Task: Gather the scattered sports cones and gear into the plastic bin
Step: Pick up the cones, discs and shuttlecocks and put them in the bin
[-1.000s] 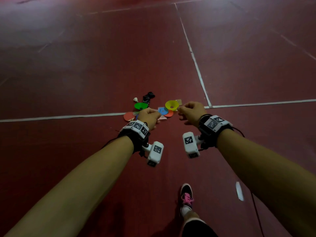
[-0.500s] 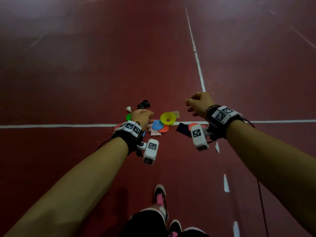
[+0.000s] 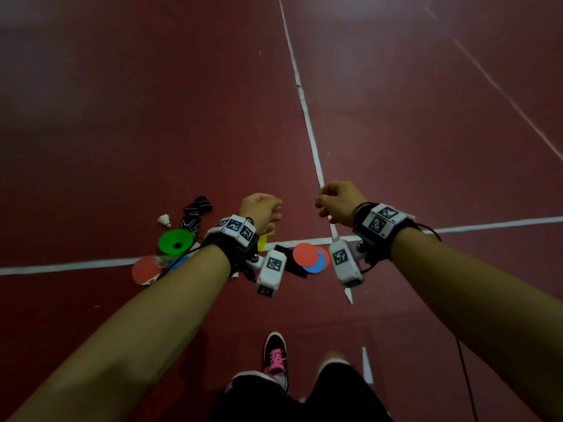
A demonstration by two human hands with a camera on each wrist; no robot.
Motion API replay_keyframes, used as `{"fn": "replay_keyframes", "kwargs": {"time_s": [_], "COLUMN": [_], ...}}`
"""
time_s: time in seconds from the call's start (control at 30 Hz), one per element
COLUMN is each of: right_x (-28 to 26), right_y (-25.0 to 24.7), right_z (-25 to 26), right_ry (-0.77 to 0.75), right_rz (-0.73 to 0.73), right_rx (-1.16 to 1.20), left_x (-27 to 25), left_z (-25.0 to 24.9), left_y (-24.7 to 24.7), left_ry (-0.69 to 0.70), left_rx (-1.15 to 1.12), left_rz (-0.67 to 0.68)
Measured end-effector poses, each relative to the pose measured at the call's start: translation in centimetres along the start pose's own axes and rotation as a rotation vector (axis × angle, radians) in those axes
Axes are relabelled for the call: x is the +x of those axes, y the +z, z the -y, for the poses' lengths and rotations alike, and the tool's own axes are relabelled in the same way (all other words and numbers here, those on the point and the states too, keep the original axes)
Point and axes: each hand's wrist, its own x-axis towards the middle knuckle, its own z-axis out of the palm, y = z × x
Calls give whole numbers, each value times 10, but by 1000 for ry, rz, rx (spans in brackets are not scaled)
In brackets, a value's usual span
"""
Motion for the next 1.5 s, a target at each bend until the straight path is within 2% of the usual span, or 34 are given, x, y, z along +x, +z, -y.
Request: {"fn": "replay_keyframes", "kwargs": {"time_s": [0.17, 0.27, 0.37, 0.43, 0.53, 0.6, 0.67, 0.87, 0.93, 1.03, 1.1, 1.17, 1.23, 1.37, 1.5], "right_x": [89, 136, 189, 222, 272, 303, 339, 439, 464, 495, 514, 531, 546, 556, 555], "right_y": [-3, 7, 22, 42, 80, 100, 122, 197, 228, 281, 314, 342, 364, 380, 379], "right_z": [-23, -56, -99, -138, -200, -235, -275, -402, -447, -514, -553, -588, -614, -643, -649], "right_ry": [39, 73, 154, 236, 279, 259, 251, 396, 397, 380, 438, 525, 572, 569, 485], "right_rz": [99, 164, 228, 282, 349, 417, 425, 278, 312, 361, 309, 250, 221, 101, 16], "right_rx": [3, -20, -13, -1, -64, -141, -191, -195, -336, -458, -400, -357, -385, -474, -386], "left_x": [83, 125, 168, 199, 248, 282, 322, 429, 461, 507, 536, 557, 575, 595, 595], "left_z": [-5, 12, 46, 81, 132, 161, 194, 295, 333, 378, 403, 423, 432, 413, 411], "left_y": [31, 43, 64, 78, 98, 109, 122, 153, 164, 178, 183, 186, 192, 208, 202], "left_ry": [11, -84, -256, -299, -356, -395, -406, -334, -303, -259, -165, -49, 94, 371, 384], "left_rx": [-10, 17, 64, 94, 63, -17, -91, -67, -6, 50, 107, 147, 179, 195, 236], "left_rz": [-102, -95, 43, 0, -108, -114, -112, -99, -72, 58, 59, -15, -84, -14, 24]}}
